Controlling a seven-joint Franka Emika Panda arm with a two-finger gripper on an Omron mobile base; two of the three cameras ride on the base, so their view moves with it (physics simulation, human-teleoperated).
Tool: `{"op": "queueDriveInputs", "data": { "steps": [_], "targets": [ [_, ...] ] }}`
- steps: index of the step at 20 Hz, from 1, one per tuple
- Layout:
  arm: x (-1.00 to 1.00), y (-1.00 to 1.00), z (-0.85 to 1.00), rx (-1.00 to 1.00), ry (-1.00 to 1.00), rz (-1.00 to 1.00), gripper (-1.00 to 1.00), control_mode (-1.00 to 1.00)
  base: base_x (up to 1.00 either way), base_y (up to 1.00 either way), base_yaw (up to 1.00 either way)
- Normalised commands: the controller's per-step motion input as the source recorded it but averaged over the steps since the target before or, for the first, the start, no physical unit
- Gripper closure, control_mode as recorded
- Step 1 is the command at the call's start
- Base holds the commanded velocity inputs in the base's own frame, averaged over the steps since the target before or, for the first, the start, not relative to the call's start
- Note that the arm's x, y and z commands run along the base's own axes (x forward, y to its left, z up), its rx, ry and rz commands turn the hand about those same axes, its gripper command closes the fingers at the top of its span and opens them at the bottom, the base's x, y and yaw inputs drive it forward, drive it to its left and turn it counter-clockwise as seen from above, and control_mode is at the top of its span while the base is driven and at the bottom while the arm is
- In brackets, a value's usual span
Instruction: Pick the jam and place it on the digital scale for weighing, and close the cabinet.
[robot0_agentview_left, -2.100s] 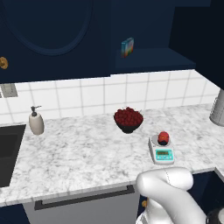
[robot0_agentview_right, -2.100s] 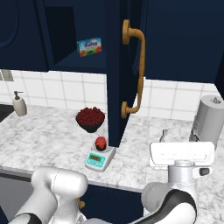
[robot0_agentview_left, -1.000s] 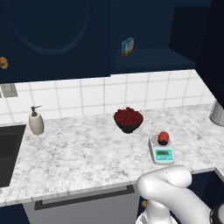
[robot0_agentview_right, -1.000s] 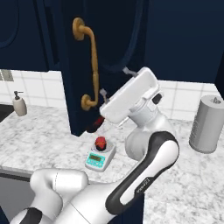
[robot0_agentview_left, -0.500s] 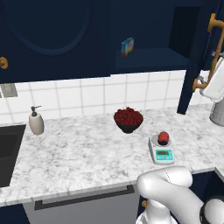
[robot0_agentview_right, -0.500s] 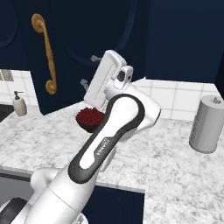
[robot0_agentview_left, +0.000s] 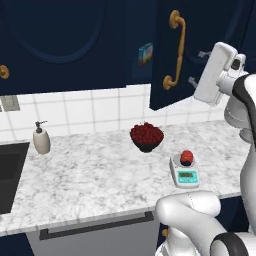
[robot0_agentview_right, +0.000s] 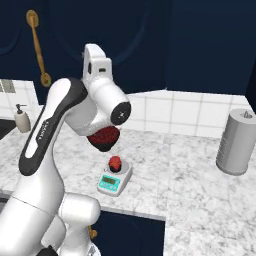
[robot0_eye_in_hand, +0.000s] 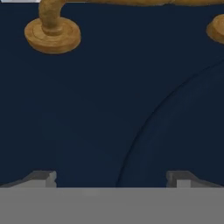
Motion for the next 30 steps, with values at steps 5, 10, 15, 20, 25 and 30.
{"op": "queueDriveInputs", "data": {
  "steps": [5,10,15,20,25,30],
  "targets": [
    [0.87,0.23,-0.07,-0.03,0.0,-0.15,-1.0,-1.0,0.0,0.0,0.0],
    [0.86,0.0,-0.1,0.0,0.0,0.0,-1.0,-1.0,0.0,0.0,0.0],
    [0.8,-0.11,-0.05,0.0,0.0,0.0,-1.0,-1.0,0.0,0.0,0.0],
    [0.81,-0.06,-0.17,0.0,0.01,0.0,-1.0,-1.0,0.0,0.0,0.0],
    [0.28,-0.13,-0.23,0.01,-0.1,0.0,-1.0,-1.0,0.0,0.0,0.0],
    [-1.0,-0.39,0.3,0.02,-0.06,0.0,-1.0,-1.0,0.0,0.0,0.0]
  ]
}}
